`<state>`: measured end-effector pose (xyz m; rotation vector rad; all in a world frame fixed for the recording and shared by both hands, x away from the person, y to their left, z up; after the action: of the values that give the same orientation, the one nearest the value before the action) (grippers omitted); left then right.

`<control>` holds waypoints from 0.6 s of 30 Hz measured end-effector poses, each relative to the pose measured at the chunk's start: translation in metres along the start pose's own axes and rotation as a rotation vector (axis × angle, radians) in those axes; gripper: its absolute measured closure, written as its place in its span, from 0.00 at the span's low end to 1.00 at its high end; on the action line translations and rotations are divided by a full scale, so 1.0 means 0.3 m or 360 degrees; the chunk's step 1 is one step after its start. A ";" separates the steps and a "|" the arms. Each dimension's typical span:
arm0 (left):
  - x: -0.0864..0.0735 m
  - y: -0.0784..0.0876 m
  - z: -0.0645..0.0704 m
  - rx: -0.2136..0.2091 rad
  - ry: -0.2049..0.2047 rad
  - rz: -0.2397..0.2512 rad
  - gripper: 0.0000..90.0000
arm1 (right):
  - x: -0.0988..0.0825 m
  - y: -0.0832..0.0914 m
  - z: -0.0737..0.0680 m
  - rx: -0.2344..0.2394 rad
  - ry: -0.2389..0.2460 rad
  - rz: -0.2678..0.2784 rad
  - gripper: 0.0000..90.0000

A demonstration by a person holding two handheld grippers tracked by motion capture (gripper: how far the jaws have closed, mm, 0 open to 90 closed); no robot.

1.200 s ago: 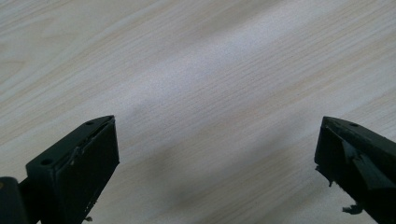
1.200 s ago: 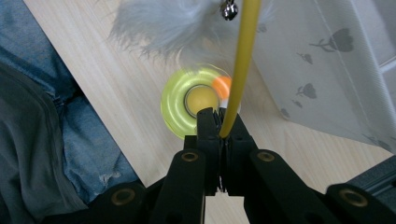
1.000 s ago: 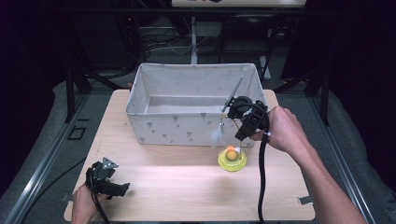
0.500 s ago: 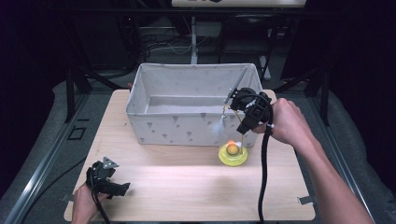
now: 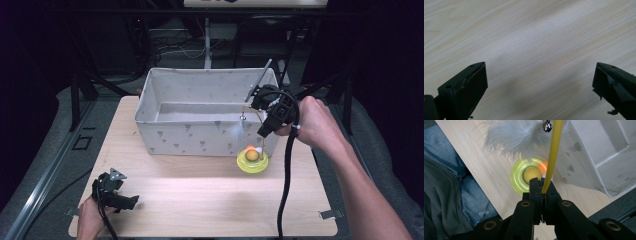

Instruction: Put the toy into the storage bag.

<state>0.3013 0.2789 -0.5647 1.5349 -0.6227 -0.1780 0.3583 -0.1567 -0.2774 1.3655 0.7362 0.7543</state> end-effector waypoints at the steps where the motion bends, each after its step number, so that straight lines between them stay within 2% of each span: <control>1: 0.000 0.000 0.000 0.0000 0.0000 0.0000 0.00 | 0.000 0.000 0.000 0.0000 0.0000 0.0000 0.98; 18: 0.001 -0.005 0.005 0.0002 -0.0003 -0.0003 0.00 | 0.009 0.069 -0.001 -0.0006 0.0017 -0.0005 0.98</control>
<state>0.3012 0.2772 -0.5661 1.5368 -0.6228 -0.1803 0.3588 -0.1532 -0.2568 1.3579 0.7447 0.7607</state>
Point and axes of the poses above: each handheld gripper's, and its own axes: y roughly backward along the jaws, x roughly out of its top, z roughly to its right, the point moved 1 cm from there along -y, roughly forward along the jaws, and after that the axes turned 15 degrees about -z, right-handed, at the moved point
